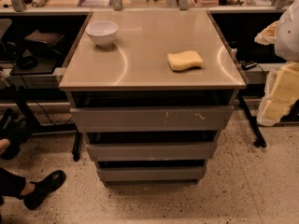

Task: Open middle drawer

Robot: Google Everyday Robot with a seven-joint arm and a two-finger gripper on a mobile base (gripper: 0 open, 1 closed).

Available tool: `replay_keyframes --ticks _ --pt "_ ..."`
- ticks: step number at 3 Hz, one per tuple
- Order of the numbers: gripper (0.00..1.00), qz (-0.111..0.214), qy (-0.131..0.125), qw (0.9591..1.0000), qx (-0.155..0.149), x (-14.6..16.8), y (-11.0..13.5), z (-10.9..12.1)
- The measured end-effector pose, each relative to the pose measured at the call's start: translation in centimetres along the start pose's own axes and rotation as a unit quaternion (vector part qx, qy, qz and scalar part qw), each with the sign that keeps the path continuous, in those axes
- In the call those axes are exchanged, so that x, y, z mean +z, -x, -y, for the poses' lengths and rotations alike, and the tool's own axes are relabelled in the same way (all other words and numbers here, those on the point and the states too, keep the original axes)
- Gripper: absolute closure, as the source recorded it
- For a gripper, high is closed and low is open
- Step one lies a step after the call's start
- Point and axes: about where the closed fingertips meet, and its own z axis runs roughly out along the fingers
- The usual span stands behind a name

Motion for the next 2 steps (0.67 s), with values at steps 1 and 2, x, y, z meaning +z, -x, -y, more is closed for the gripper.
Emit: replay_keyframes --ticks 1,2 --pt "0.0 0.0 -0.005 1.0 0.001 -0.1 0.3 -0.1" --pt "0.0 0.018 -0.005 0.9998 -0.002 2.3 1.5 -1.7"
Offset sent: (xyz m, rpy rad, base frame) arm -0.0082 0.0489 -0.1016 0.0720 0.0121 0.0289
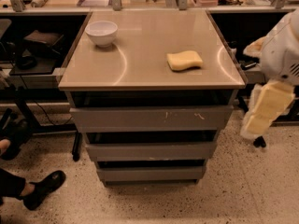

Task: Open middle drawer

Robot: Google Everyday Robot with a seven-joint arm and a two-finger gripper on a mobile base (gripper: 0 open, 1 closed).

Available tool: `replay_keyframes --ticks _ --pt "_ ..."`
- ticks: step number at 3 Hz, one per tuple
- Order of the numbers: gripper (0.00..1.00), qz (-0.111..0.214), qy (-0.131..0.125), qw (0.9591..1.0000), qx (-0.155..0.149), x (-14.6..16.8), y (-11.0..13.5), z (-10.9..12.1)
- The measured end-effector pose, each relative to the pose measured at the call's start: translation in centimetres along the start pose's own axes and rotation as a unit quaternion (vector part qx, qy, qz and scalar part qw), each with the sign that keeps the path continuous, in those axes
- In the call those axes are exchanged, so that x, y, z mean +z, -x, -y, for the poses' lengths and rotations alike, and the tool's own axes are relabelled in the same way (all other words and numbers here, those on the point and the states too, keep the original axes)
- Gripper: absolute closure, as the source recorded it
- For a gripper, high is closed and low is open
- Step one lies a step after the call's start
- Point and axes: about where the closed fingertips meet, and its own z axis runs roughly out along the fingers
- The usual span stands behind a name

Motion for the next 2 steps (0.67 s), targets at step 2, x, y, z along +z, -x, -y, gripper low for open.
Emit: replay_keyframes --ticks 2 --pt "0.0 0.052 0.032 0.998 0.017 12.0 6.1 -8.0"
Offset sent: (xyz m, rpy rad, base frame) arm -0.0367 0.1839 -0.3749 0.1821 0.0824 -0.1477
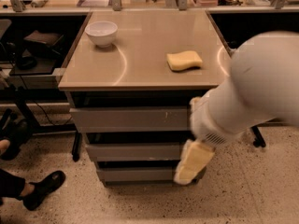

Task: Open middle drawer

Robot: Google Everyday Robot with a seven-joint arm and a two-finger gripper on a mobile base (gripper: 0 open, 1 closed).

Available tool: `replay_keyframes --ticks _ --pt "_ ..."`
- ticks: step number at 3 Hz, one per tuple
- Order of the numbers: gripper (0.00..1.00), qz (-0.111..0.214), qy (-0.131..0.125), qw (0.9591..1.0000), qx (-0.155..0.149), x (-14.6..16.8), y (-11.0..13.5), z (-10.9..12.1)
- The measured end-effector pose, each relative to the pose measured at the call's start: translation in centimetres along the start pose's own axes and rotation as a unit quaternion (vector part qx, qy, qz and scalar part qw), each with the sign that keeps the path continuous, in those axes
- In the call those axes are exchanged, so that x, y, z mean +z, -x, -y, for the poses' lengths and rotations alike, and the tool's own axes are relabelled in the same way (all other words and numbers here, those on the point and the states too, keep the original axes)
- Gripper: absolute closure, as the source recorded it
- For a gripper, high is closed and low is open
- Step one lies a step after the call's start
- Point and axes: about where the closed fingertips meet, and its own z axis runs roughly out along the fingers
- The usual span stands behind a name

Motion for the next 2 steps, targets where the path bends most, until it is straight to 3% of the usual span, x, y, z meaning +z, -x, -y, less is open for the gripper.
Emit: replay_keyframes --ticks 1,2 --pt "0.0 -0.019 0.006 0.9992 -0.036 8.6 3.8 -4.0" --pt "0.0 -0.033 -0.013 0.9983 -0.047 11.2 3.3 -4.7"
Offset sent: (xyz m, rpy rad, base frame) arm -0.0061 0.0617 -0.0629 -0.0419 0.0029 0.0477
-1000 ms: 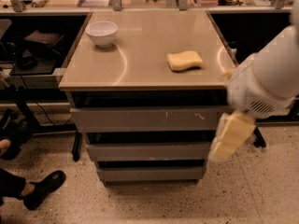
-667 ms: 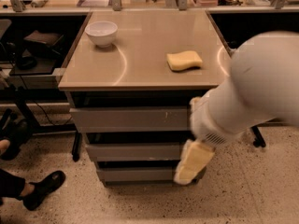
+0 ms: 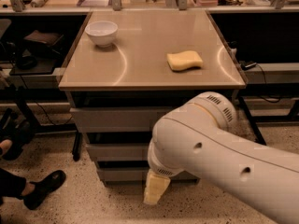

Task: Open middle drawer

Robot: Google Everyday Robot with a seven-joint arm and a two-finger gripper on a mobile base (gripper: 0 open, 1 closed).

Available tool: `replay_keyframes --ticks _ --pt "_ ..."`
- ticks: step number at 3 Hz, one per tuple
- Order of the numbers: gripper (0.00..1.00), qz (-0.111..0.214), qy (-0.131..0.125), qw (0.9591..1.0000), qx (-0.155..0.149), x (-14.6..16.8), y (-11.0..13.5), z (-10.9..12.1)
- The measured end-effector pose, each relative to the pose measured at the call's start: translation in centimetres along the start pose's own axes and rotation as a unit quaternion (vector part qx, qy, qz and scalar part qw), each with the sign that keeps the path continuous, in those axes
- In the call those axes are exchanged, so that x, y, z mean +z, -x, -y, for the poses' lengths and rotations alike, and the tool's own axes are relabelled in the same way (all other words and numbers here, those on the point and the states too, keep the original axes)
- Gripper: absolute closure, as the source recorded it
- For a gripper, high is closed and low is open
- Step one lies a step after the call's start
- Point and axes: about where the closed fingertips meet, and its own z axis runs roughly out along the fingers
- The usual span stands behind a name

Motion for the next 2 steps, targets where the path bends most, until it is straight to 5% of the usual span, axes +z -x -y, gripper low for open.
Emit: replay_keyframes --ticks 2 --pt "0.0 -0.004 -0.022 0.9997 0.01 1.6 -0.3 0.7"
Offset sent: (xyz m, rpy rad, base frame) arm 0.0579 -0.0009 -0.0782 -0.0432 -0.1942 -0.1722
